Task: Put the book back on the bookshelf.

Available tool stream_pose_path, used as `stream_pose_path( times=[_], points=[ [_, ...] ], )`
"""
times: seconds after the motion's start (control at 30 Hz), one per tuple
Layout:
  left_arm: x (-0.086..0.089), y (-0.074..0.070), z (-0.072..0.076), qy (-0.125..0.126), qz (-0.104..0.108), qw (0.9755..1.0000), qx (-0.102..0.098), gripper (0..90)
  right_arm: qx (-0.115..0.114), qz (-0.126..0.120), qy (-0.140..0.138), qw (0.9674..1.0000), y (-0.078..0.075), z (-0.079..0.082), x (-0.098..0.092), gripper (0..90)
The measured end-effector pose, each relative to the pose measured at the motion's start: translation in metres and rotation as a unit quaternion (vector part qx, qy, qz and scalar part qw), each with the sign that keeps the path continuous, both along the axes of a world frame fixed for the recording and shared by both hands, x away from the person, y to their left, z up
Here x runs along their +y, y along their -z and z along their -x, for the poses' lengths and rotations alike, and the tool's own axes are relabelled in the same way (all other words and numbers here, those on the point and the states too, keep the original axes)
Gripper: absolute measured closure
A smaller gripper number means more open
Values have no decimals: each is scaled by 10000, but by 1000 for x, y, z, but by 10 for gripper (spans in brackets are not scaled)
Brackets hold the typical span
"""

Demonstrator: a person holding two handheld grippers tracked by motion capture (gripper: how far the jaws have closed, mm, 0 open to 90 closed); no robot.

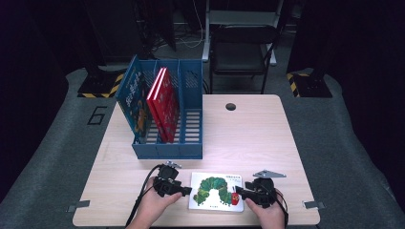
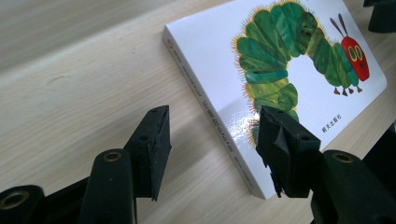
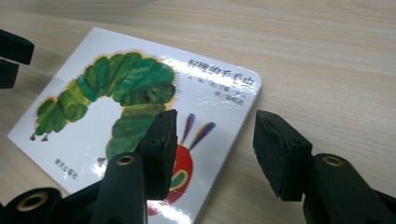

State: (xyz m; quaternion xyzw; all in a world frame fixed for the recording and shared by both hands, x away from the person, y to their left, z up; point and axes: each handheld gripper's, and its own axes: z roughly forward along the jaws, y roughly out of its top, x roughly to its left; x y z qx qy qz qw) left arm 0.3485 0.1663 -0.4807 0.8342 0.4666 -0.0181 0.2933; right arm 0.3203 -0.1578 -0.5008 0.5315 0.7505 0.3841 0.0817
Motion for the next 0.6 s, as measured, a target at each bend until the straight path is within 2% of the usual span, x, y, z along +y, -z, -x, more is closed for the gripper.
stream_pose_path(
  times=[0.03, 0.17, 0.27, 0.47, 0.6],
  points=[
    [-3, 3, 0, -106, 65, 9999, 19, 445, 25, 48, 57, 10000, 1, 0, -3, 489],
    [-10, 10, 0, -63, 25, 10000, 66, 437, 115, -36, 163, 9998, 4, -1, -7, 479],
    [-12, 15, 1, -45, 36, 9999, 111, 430, 147, -33, 145, 9998, 6, -2, -7, 472],
    [-15, 17, -1, 45, 41, 9998, 180, 408, 177, 1, 110, 9998, 8, -6, -3, 459],
    [-19, 18, -2, 52, 45, 9999, 138, 402, 239, -23, 136, 9996, 9, -8, -2, 454]
  ],
)
